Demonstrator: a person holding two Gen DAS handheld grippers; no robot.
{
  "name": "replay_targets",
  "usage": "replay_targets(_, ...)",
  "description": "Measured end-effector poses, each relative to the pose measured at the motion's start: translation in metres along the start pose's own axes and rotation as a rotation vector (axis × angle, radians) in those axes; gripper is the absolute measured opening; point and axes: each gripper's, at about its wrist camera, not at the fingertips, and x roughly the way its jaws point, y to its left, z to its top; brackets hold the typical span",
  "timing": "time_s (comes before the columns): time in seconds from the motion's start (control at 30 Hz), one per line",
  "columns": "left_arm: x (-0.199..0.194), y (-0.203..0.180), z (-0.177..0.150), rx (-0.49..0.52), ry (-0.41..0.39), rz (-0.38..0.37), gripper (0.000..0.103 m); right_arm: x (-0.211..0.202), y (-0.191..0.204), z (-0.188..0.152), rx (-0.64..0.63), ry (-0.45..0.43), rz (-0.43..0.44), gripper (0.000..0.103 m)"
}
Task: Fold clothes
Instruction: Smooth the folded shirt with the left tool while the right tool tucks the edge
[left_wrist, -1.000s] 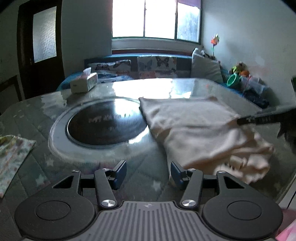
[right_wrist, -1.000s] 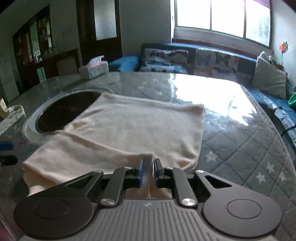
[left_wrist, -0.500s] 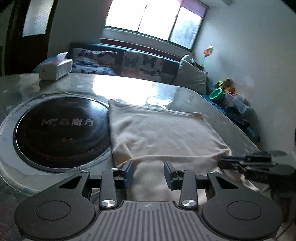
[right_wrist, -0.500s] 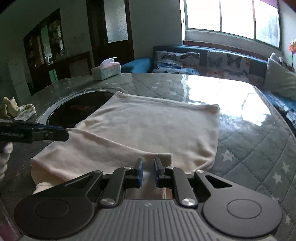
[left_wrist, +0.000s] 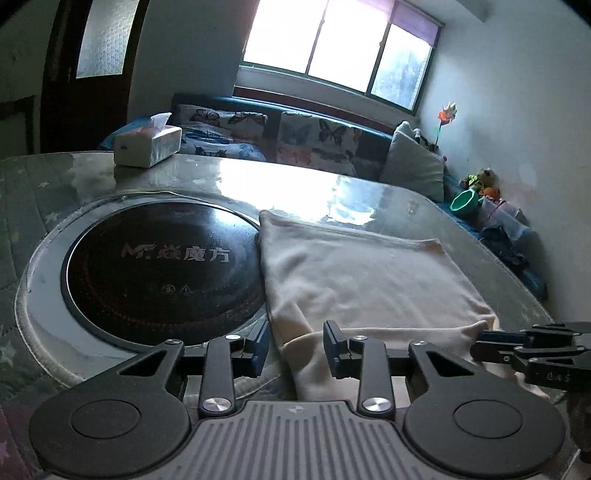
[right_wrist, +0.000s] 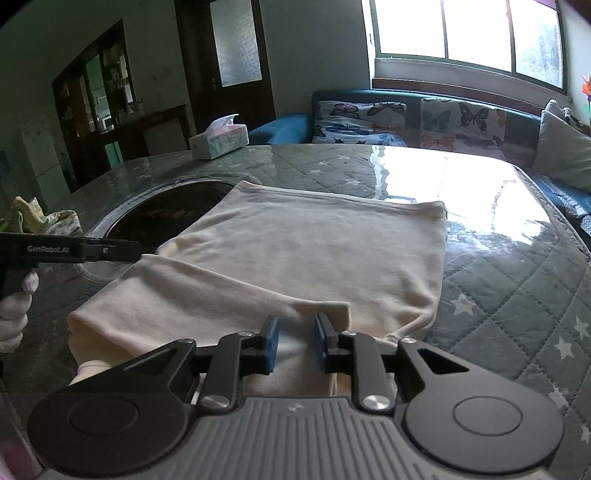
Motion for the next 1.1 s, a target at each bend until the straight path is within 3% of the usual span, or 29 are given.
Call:
replay_targets(0.17, 0.007, -0.002, -0.005, 0.083, 0.005, 0.071, 0.037, 0.001, 0.0, 0.0, -0.003, -0.001, 0.002, 0.026)
replay_targets(0.3, -0.001, 0.002, -0.002, 0.08, -0.016, 0.12, 0.034, -0.002, 0.0, 0.002, -0.004, -0.003, 0.001, 0.028)
replay_targets(0.4, -0.012, 0.0, 0.003, 0.051, -0.04, 0.08, 0.034, -0.003, 0.002, 0.002, -0.007, -0.007, 0.0, 0.032)
replay_targets(0.6, -0.015, -0.032, -0.004, 0.14, -0.043, -0.048, 0.034, -0.004, 0.004, -0.001, -0.015, -0.007, 0.003, 0.032)
replay_targets(0.77, 0.001, -0.037, -0.015, 0.181, 0.012, -0.039, 0.034, -0.008, 0.003, -0.005, -0.025, -0.005, 0.002, 0.032)
replay_targets(0.93, -0.003, -0.036, -0.017, 0.195, 0.007, -0.025, 0.035, -0.024, 0.001, -0.006, -0.017, -0.025, -0.006, 0.032)
replay_targets(1.1, -0.012, -0.04, -0.019, 0.208, 0.001, -0.051, 0.035, -0.036, -0.009, -0.013, 0.046, 0.009, -0.024, 0.032)
